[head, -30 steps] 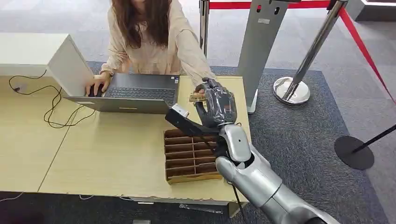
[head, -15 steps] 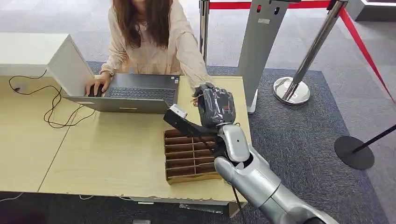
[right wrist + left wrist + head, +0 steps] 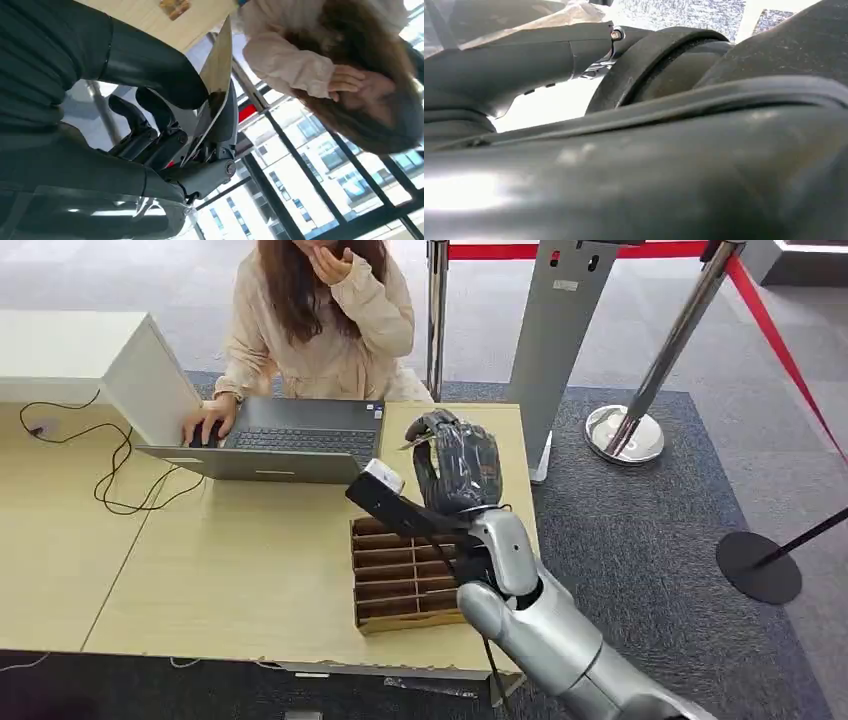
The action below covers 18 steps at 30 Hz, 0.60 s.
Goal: Pass the card to the sensor for recognition and then transmit it.
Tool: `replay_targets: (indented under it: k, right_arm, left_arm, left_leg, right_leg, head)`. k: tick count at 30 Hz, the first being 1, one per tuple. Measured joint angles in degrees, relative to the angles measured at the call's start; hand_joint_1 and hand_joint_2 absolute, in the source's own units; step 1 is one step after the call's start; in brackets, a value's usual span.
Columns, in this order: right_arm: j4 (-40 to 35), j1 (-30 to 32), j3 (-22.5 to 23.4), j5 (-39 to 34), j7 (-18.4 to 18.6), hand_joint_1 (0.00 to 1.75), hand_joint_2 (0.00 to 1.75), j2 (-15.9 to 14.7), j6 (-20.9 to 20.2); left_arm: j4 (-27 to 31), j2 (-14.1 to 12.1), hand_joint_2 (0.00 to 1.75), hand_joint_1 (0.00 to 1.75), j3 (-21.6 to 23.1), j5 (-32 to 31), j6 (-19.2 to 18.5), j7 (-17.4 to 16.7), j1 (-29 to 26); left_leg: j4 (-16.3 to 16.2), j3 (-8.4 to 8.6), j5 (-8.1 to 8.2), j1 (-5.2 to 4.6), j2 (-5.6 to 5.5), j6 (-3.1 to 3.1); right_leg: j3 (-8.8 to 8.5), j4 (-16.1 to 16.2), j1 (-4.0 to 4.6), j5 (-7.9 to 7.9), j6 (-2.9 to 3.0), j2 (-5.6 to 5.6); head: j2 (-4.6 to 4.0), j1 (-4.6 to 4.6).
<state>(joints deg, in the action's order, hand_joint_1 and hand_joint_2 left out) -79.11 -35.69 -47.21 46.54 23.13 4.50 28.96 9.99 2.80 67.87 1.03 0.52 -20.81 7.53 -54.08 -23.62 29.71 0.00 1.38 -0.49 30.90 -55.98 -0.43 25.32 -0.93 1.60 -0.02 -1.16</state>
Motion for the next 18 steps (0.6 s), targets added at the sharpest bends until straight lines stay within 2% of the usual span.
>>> replay_targets:
  k: [6,10,13,15,18]
  right_arm:
    - [-9.74,5.47,0.74,-7.44,-3.98,1.61,1.75,-1.38,3.63]
    - [-17.03,10.17,1.49,-18.97,-10.23,1.59,1.75,-3.01,6.31]
    - [-22.06,13.51,2.27,-24.59,-14.09,1.57,1.75,-4.24,8.13]
    - [-25.51,15.92,2.86,-26.25,-17.09,1.55,1.75,-5.14,9.99]
    - [-28.75,19.67,4.04,-22.95,-19.02,1.55,1.75,-5.88,10.91]
  left_arm:
    - [0.0,-0.02,0.0,0.0,-0.11,0.39,0.04,0.07,-0.11]
    - [0.0,-0.07,0.0,0.0,-0.24,1.01,0.04,0.07,-0.19]
    - [0.0,-0.09,0.0,0.0,-0.39,1.23,0.07,0.07,-0.22]
    - [0.0,-0.11,0.0,0.0,-0.48,1.42,0.09,0.07,-0.25]
    - [0.0,-0.11,0.0,0.0,-0.52,1.84,0.15,0.07,-0.25]
  left_leg:
    - [0.0,-0.01,0.0,-0.01,0.01,0.0]
    - [0.0,0.01,0.01,-0.02,0.02,0.0]
    - [0.0,0.0,0.01,-0.02,0.02,0.0]
    - [0.0,0.01,0.01,-0.02,0.02,0.0]
    - [0.0,-0.02,0.01,-0.01,0.04,0.0]
  right_leg:
    - [0.0,0.01,0.0,0.0,0.0,0.0]
    - [-0.01,0.01,-0.01,0.0,0.0,-0.01]
    - [-0.01,0.01,-0.01,0.0,0.0,0.0]
    - [-0.02,0.01,-0.01,0.0,0.0,0.0]
    - [-0.02,0.01,-0.01,0.0,0.0,-0.01]
  head:
    - [0.0,-0.02]
    - [0.0,0.0]
    - [-0.02,0.0]
    - [0.0,-0.02]
    - [0.0,0.0]
